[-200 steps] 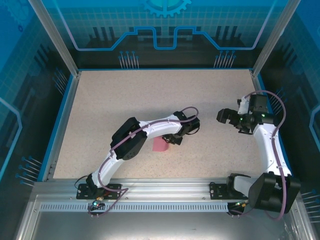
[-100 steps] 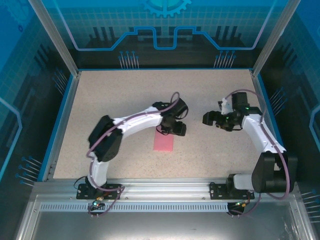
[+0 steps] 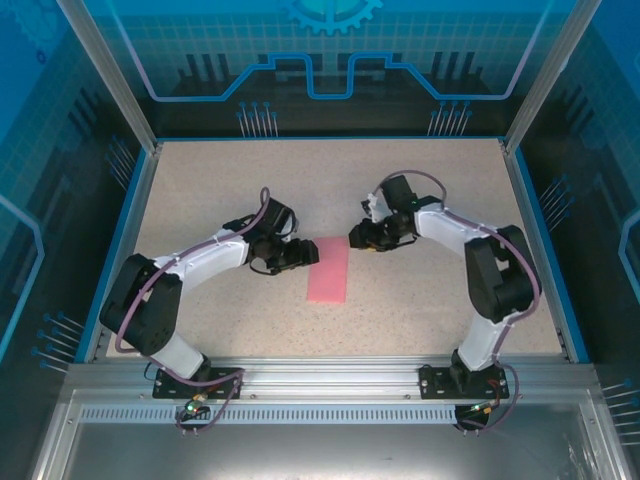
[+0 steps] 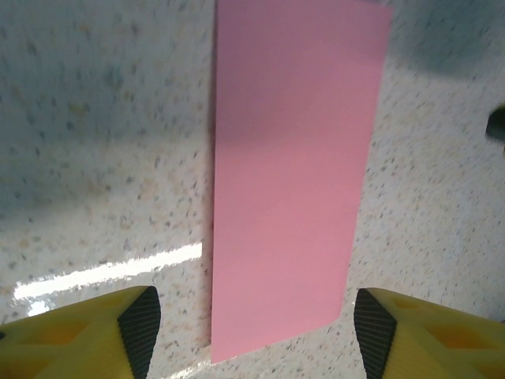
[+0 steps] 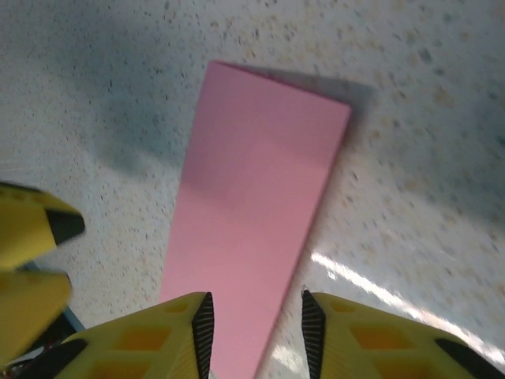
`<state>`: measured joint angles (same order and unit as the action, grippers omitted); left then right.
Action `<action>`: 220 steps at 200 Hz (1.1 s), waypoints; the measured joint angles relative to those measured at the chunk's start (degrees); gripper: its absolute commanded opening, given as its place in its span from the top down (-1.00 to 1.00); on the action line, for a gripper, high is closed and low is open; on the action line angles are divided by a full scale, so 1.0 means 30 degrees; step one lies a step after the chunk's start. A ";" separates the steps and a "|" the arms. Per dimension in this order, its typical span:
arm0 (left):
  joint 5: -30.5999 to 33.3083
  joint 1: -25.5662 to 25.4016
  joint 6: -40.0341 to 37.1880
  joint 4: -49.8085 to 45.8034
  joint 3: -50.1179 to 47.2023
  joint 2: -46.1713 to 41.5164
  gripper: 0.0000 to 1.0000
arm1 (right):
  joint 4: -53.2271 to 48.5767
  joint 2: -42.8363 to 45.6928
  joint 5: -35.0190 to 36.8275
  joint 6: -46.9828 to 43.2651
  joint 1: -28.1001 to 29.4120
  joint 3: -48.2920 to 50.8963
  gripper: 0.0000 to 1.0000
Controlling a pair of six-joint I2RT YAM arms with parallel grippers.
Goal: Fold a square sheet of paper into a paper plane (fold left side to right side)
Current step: Third fold the triangle at the center of the table.
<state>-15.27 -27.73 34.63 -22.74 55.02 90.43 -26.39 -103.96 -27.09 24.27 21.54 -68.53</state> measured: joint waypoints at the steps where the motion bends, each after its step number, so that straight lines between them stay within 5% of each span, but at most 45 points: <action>1: -0.0036 0.0000 0.0000 0.0022 -0.0022 0.0000 -0.39 | 0.0029 -0.0095 0.0015 0.0051 0.0036 -0.0109 0.31; 80: -0.1960 -0.0007 0.0007 0.1763 -0.0277 0.2229 -0.39 | 0.0087 -0.4612 0.0940 0.0321 0.0823 -0.3665 0.36; 148: -0.2659 -0.0007 0.0000 0.1851 -0.0277 0.3242 -0.35 | -0.0561 -0.4983 0.1545 -0.0240 0.0823 -0.3665 0.38; 220: -0.2856 0.0029 0.0029 0.1741 -0.0117 0.3592 -0.09 | -0.0576 -0.5042 0.1588 -0.0692 0.0823 -0.3665 0.41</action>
<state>-23.83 -27.64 34.72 -17.52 54.68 101.21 -28.12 -119.09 -22.33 22.20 24.01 -79.53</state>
